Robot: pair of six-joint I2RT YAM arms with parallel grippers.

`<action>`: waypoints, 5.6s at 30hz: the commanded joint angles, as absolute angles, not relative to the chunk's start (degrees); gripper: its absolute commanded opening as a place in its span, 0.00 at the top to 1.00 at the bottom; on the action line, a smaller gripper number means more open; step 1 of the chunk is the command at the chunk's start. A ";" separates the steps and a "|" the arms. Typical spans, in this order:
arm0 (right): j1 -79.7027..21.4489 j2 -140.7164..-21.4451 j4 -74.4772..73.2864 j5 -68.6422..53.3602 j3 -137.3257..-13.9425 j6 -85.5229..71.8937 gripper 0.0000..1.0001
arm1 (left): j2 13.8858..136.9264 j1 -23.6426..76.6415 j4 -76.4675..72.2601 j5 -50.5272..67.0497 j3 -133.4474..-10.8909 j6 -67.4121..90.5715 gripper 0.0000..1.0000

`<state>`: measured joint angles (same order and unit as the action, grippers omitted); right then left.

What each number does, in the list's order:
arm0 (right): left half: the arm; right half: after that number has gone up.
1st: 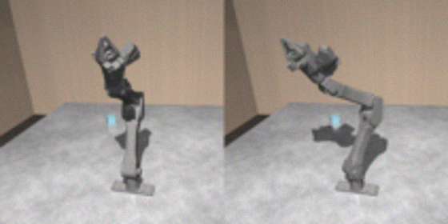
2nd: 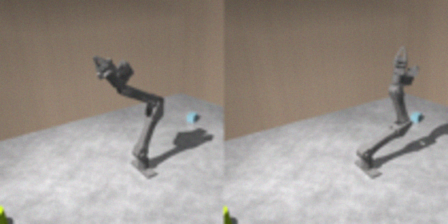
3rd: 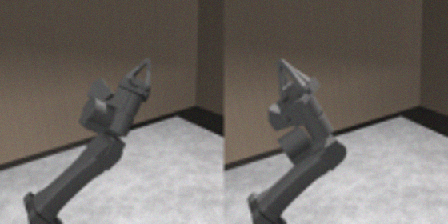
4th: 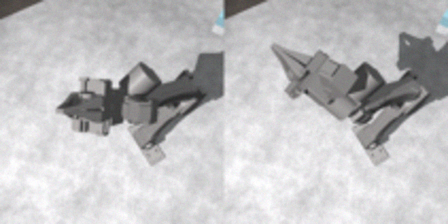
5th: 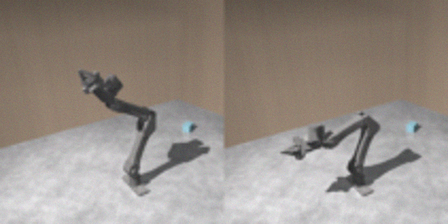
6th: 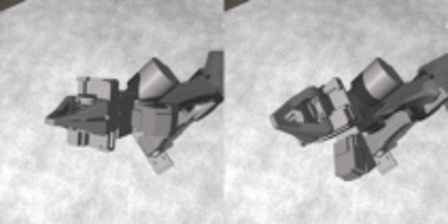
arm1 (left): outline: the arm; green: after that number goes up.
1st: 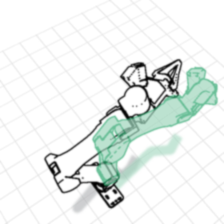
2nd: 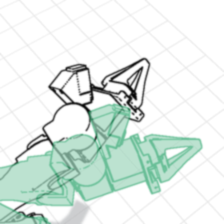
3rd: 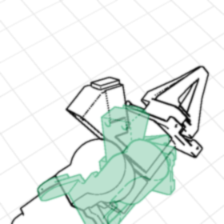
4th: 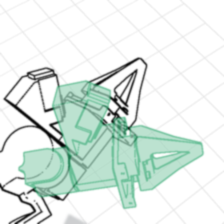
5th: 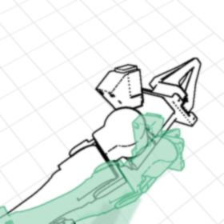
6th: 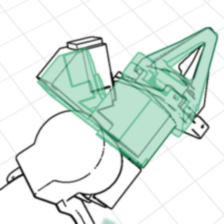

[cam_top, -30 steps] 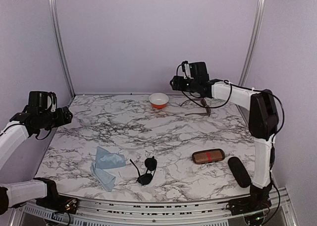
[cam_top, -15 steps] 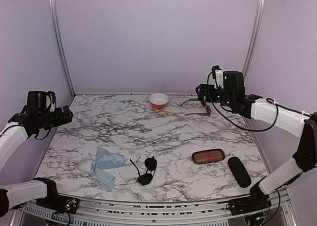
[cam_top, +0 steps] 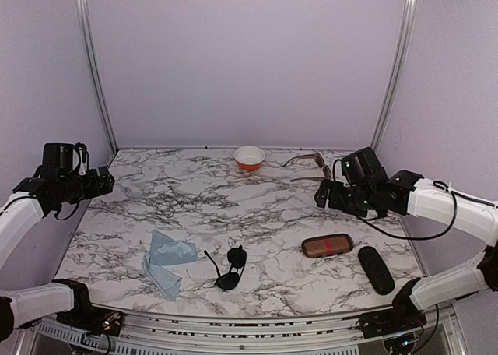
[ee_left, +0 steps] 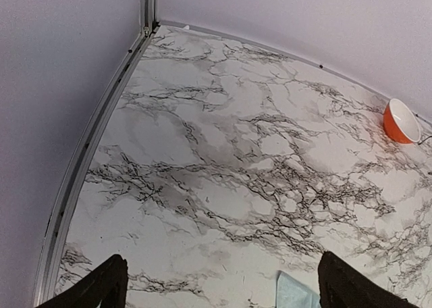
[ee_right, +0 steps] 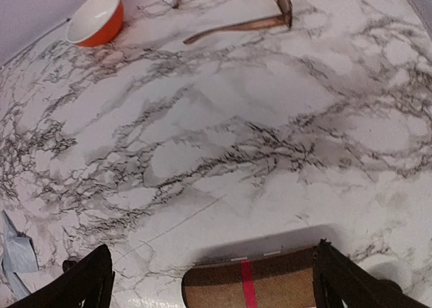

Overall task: Organize the sunglasses
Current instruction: Pick up the sunglasses case, then move the sunglasses case to the center of the board.

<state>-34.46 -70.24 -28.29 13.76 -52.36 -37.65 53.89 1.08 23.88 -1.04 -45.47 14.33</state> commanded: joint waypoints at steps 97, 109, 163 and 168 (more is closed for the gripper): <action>-39.55 -89.45 -35.32 10.27 -50.59 -21.93 0.05 | 57.62 0.77 24.29 5.23 -45.37 14.15 0.01; -39.46 -89.56 -34.34 13.75 -49.12 -22.22 0.19 | 58.01 0.85 24.29 4.83 -45.26 14.15 0.01; -52.03 -93.37 -23.38 -3.64 -57.89 -19.68 0.04 | 58.22 0.87 24.26 5.60 -45.48 13.97 0.01; -51.99 -93.68 -24.47 -0.99 -56.37 -19.36 0.07 | 57.38 0.87 24.20 5.46 -45.18 13.99 0.01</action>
<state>-51.62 -94.70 -24.08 -3.42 -56.18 -20.25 58.41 1.06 23.88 5.52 -45.47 14.11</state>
